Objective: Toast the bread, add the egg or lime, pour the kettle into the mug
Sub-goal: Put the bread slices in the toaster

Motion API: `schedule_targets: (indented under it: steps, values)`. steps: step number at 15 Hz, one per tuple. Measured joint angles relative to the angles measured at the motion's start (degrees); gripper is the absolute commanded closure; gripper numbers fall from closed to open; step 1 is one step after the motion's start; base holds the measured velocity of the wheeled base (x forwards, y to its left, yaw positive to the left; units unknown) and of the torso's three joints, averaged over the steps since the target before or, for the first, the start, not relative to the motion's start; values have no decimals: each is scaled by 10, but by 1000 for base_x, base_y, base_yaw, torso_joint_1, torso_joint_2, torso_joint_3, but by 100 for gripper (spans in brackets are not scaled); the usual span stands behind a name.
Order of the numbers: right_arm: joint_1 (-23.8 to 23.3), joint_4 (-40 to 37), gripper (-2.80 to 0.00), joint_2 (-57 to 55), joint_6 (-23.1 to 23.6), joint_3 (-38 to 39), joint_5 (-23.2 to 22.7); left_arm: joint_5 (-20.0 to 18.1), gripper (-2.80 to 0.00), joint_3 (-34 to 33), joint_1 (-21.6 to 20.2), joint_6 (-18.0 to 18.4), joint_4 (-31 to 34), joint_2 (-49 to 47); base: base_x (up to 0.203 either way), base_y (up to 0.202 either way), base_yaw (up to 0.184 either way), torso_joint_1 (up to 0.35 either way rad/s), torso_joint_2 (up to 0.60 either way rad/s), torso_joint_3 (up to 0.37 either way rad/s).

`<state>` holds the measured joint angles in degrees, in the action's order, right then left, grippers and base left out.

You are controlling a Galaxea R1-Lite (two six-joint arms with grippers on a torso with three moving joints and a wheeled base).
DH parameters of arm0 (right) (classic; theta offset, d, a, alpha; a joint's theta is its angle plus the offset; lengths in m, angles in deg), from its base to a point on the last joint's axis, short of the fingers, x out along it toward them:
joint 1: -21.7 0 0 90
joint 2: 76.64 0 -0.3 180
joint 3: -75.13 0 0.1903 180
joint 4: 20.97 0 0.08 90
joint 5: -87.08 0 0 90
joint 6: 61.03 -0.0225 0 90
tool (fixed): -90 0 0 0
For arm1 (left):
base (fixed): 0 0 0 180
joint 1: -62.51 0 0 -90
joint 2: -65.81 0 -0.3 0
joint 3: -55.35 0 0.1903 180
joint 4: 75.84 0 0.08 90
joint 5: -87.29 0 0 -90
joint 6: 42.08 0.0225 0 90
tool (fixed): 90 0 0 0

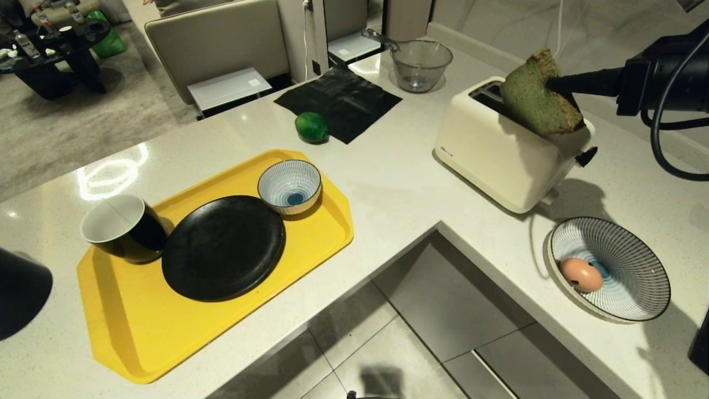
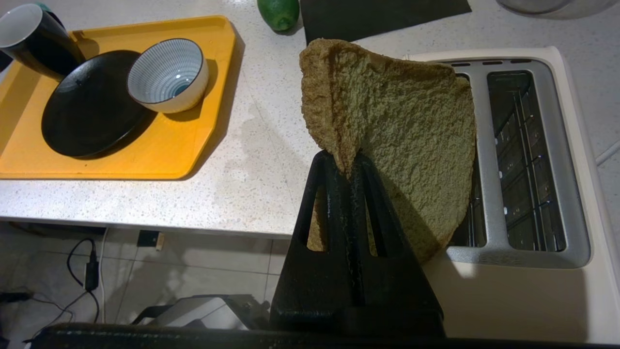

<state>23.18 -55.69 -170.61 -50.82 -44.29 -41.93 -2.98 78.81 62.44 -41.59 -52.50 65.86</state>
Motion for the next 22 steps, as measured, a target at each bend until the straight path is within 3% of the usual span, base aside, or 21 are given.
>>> schedule_targets:
  steps: [22]
  values:
    - [-3,13,0,-81,-58,-60,52,0,0,0,0,0,0,0,0,0,0,0,0,0]
